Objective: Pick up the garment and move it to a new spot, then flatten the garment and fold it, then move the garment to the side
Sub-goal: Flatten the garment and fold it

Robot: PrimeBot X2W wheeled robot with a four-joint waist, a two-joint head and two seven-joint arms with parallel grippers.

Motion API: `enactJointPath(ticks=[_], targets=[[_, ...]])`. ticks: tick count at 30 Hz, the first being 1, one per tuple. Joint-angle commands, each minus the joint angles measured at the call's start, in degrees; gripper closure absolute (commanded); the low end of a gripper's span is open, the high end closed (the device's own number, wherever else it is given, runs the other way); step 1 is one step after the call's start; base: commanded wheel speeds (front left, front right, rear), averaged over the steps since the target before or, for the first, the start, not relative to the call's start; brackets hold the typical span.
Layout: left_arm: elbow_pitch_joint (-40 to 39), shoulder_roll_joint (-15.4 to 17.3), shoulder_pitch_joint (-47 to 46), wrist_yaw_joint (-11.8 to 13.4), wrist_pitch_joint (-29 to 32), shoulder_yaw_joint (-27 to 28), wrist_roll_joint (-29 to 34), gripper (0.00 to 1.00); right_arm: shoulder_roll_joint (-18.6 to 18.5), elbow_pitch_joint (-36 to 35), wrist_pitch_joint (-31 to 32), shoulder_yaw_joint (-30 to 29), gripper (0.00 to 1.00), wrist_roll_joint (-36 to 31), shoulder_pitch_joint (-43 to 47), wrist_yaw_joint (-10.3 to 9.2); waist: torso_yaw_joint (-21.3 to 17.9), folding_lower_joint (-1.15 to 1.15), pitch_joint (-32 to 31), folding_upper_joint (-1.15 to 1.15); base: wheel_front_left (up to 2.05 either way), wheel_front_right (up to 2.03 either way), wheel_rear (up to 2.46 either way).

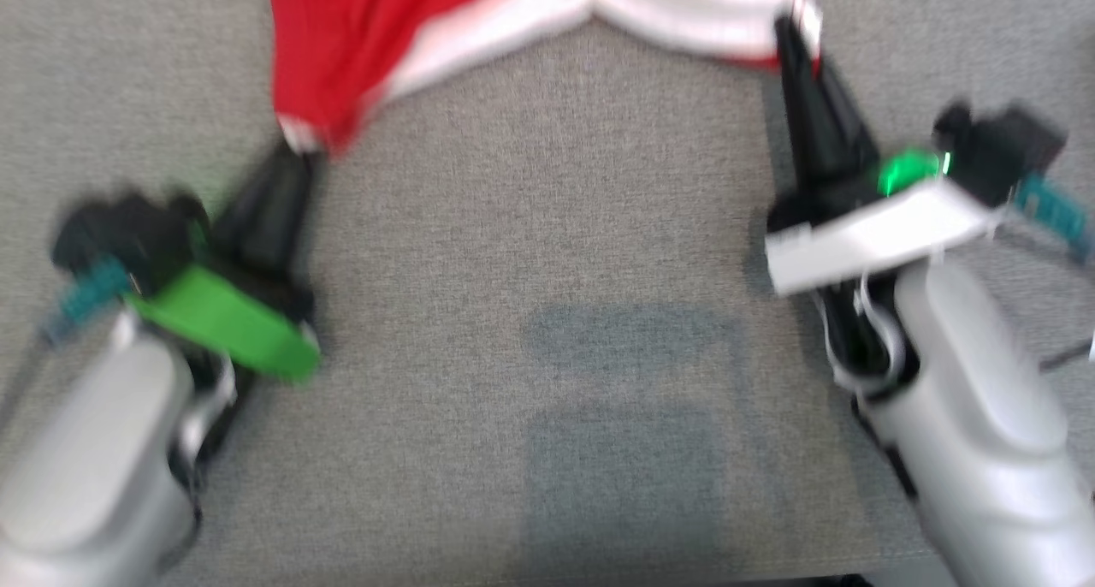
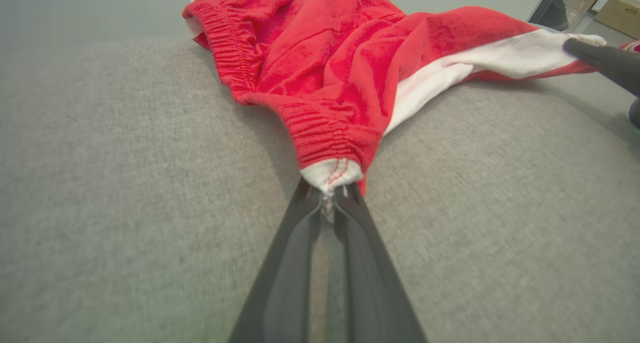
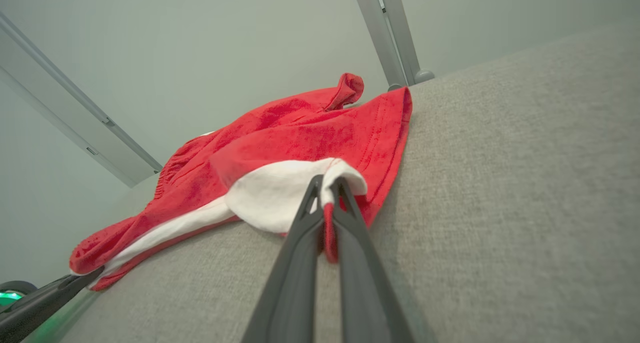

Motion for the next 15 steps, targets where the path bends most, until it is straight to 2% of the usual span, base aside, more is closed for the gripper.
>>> enactJointPath(ticks=[1, 6, 9, 13, 15], targets=[[-0.77, 0.19, 4.60, 0.61, -0.12, -0.13, 0.26, 1.00, -0.32, 0.10, 0.11, 0.49, 1.00, 0.90, 5.39, -0.01, -0.47, 0.00, -9.05, 0.00, 0.00, 0.00, 0.00], [-2.48, -2.53, 22.76, 3.49, 0.02, 0.52, 0.62, 1.00, -3.18, -0.85, 0.13, 1.19, 1.00, 1.82, 19.35, -0.02, -0.53, 0.00, -14.43, 0.00, 0.00, 0.00, 0.00], [-3.31, -4.74, 30.06, 4.52, 0.00, 2.37, 0.10, 1.00, -5.06, -0.92, 0.12, 1.19, 1.00, 1.52, 25.45, -0.03, 0.32, 0.00, -17.02, 0.00, 0.00, 0.00, 0.00], [-4.32, -7.23, 37.89, 4.61, -0.02, 3.92, -0.11, 1.00, -7.17, -2.38, 0.15, 1.12, 1.00, 3.68, 33.37, -0.04, 1.65, 0.00, -19.99, 0.00, 0.00, 0.00, 0.00], [-4.83, -8.11, 41.02, 5.48, -0.04, 4.80, 0.51, 1.00, -8.51, -3.66, 0.27, 0.45, 1.00, 5.05, 36.73, -0.04, 2.05, 0.00, -21.31, 0.00, 0.00, 0.00, 0.00]])
